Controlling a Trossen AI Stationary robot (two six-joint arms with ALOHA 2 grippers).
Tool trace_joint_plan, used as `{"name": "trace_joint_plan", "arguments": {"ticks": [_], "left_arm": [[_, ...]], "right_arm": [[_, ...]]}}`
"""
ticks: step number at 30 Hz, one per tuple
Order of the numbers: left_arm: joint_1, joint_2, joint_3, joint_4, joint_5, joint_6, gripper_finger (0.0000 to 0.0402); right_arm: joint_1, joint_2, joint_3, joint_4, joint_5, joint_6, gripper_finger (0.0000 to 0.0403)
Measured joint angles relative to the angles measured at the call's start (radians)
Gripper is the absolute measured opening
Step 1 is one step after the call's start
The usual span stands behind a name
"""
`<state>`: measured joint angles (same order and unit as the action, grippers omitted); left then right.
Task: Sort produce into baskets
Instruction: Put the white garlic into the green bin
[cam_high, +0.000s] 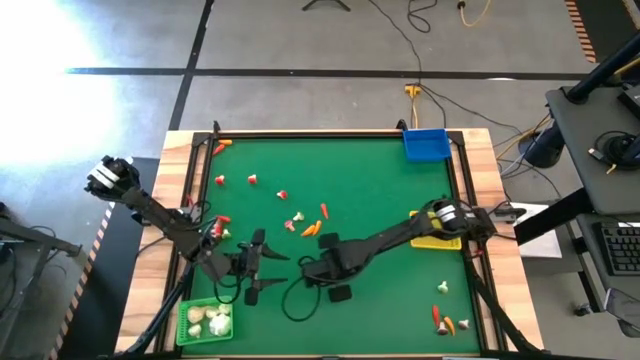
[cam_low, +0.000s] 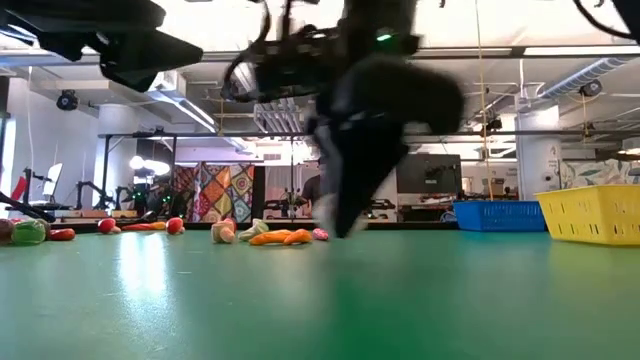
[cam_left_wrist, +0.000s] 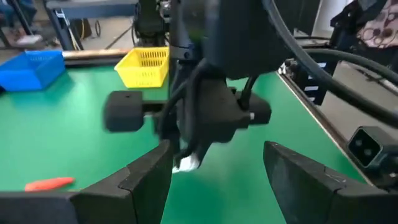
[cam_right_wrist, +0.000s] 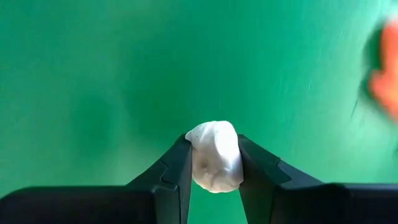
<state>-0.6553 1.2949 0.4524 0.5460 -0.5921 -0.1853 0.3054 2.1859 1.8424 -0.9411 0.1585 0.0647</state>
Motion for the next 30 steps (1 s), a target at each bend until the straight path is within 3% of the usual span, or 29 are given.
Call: {"name": "trace_joint_plan", "arguments": {"ticks": [4,8,11,18,30], "left_arm": [[-0.01,0.0,-0.011,-0.013,-0.001,-0.004,0.0233],[-0.011,-0.002,-0.034,-0.003,-0.001,-0.017,0.0233],[-0.011,-0.002,-0.053,0.002,-0.005,-0.077,0.0233],[-0.009,0.045,-0.066,0.013,-0.116,-0.199,0.0233],[-0.008,0.308,0.06,0.035,-0.169,-0.383,0.0233]], "right_arm": [[-0.028,0.027,0.004,0.137,0.021,-0.13,0.0091],[-0.022,0.019,-0.116,0.384,0.074,-0.216,0.0091],[-0.009,0.001,-0.213,0.587,0.09,-0.22,0.0091],[-0.012,-0.011,-0.375,0.934,0.056,-0.18,0.0101],[-0.006,-0.061,-0.441,0.97,0.05,-0.222,0.021]]}}
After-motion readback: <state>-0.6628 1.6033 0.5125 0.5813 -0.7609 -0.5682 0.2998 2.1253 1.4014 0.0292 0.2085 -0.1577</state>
